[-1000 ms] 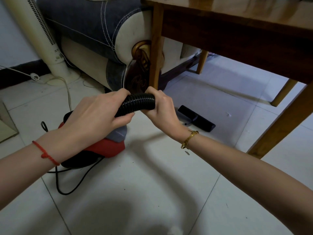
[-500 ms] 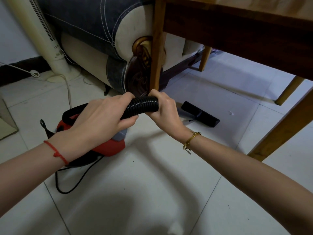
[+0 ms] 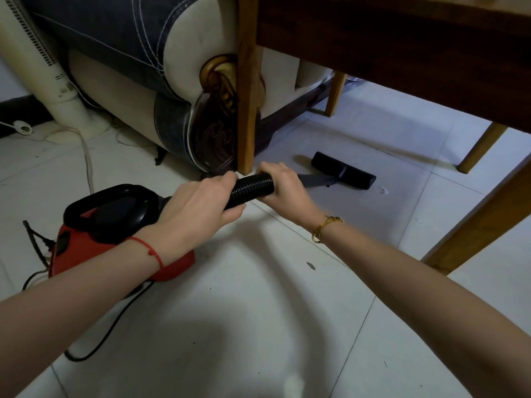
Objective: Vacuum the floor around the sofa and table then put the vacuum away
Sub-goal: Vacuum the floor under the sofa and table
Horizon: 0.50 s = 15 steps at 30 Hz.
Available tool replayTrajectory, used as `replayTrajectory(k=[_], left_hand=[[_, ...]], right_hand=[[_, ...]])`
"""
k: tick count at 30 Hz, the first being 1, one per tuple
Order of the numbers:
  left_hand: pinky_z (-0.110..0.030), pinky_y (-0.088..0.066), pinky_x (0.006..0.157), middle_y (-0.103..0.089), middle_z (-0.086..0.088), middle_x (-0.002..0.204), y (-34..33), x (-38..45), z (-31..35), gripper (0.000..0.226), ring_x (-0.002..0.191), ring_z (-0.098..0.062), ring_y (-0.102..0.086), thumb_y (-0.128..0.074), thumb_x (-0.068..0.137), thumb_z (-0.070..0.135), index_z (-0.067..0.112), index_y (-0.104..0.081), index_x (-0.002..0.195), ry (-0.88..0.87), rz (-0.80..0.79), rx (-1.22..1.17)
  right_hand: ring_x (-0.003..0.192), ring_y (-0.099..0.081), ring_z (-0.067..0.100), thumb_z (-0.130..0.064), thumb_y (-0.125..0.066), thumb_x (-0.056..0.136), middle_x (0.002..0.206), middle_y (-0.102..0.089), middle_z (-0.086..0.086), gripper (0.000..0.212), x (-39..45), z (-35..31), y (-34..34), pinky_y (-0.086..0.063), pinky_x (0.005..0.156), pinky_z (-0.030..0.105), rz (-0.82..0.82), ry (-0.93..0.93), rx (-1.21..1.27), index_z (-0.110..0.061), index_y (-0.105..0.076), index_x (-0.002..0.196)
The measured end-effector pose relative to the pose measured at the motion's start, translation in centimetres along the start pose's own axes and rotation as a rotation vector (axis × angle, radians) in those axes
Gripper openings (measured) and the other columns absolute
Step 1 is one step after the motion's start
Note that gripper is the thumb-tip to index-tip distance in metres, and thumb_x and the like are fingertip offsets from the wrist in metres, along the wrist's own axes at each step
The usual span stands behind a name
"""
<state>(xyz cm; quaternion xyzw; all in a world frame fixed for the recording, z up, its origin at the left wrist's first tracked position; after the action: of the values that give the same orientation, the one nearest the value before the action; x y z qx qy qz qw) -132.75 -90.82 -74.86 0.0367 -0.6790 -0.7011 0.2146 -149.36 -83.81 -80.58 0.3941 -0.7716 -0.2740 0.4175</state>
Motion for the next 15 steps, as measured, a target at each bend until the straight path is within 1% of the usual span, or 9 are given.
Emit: replayTrajectory(k=[3,5,6,8,11,13,15], left_hand=[[-0.033,-0.036,0.059,-0.063,-0.002,0.096,-1.5,1.7,0.3,0.034,0.082,-0.03,-0.064,-0.054,0.09,0.044,0.016,-0.047,0.108,0.017,-0.021,0.017],[-0.034,-0.038,0.06,-0.063,-0.004,0.097,-2.3,2.9,0.7,0.034,0.083,-0.031,-0.064,-0.053,0.091,0.044,0.015,-0.046,0.108,0.029,-0.044,0.022],[-0.035,-0.039,0.061,-0.063,-0.004,0.098,-2.7,3.4,0.9,0.034,0.084,-0.032,-0.064,-0.053,0.091,0.043,0.015,-0.046,0.109,0.032,-0.057,0.022],[-0.036,-0.041,0.064,-0.064,-0.005,0.1,-3.6,4.3,1.3,0.035,0.085,-0.033,-0.064,-0.053,0.091,0.043,0.014,-0.047,0.11,0.038,-0.08,0.013],[-0.035,-0.038,0.064,-0.064,-0.006,0.101,-4.7,5.3,1.5,0.034,0.087,-0.032,-0.064,-0.052,0.092,0.042,0.014,-0.047,0.111,0.053,-0.097,0.021],[-0.035,-0.039,0.064,-0.064,-0.005,0.099,-5.4,5.7,1.5,0.033,0.085,-0.032,-0.063,-0.053,0.092,0.041,0.014,-0.047,0.11,0.068,-0.105,0.001],[-0.034,-0.04,0.064,-0.063,-0.004,0.097,-5.8,5.9,1.6,0.033,0.084,-0.03,-0.064,-0.053,0.092,0.041,0.014,-0.047,0.11,0.094,-0.122,-0.02]], right_hand=[[0.075,-0.05,0.017,-0.021,-0.071,0.078,0.076,-0.057,-0.003,0.021,0.4,1.6,0.1,-0.036,0.065,0.027,-0.016,-0.045,-0.02,-0.016,-0.051,0.081],[0.075,-0.051,0.018,-0.021,-0.072,0.077,0.075,-0.056,-0.004,0.023,0.7,2.6,0.2,-0.039,0.067,0.027,-0.03,-0.069,-0.024,-0.018,-0.049,0.08],[0.075,-0.051,0.017,-0.022,-0.072,0.077,0.075,-0.056,-0.004,0.024,0.8,3.2,0.2,-0.041,0.068,0.028,-0.042,-0.08,-0.03,-0.019,-0.048,0.079],[0.075,-0.051,0.017,-0.026,-0.072,0.075,0.075,-0.056,-0.004,0.025,1.1,4.4,0.0,-0.046,0.07,0.034,-0.068,-0.107,-0.058,-0.016,-0.049,0.079],[0.074,-0.051,0.017,-0.031,-0.072,0.071,0.074,-0.058,-0.003,0.027,1.3,5.9,-0.4,-0.047,0.075,0.039,-0.097,-0.142,-0.083,-0.015,-0.053,0.081],[0.073,-0.051,0.017,-0.031,-0.072,0.071,0.074,-0.059,-0.003,0.027,1.3,6.4,-0.4,-0.045,0.076,0.038,-0.106,-0.143,-0.09,-0.014,-0.054,0.081],[0.074,-0.051,0.019,-0.03,-0.072,0.073,0.076,-0.059,-0.001,0.026,1.3,6.6,-0.2,-0.042,0.076,0.034,-0.114,-0.135,-0.107,-0.013,-0.055,0.082]])
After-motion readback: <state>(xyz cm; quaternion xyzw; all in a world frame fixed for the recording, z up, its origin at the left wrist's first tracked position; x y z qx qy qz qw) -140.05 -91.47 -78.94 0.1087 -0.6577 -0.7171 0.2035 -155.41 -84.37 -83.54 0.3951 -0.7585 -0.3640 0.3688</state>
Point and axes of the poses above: each hand's wrist, its own x-axis towards the middle knuckle, its own y-axis out of the back of the hand, z = x × y, the point moved 2 cm from there along x, towards the middle knuckle
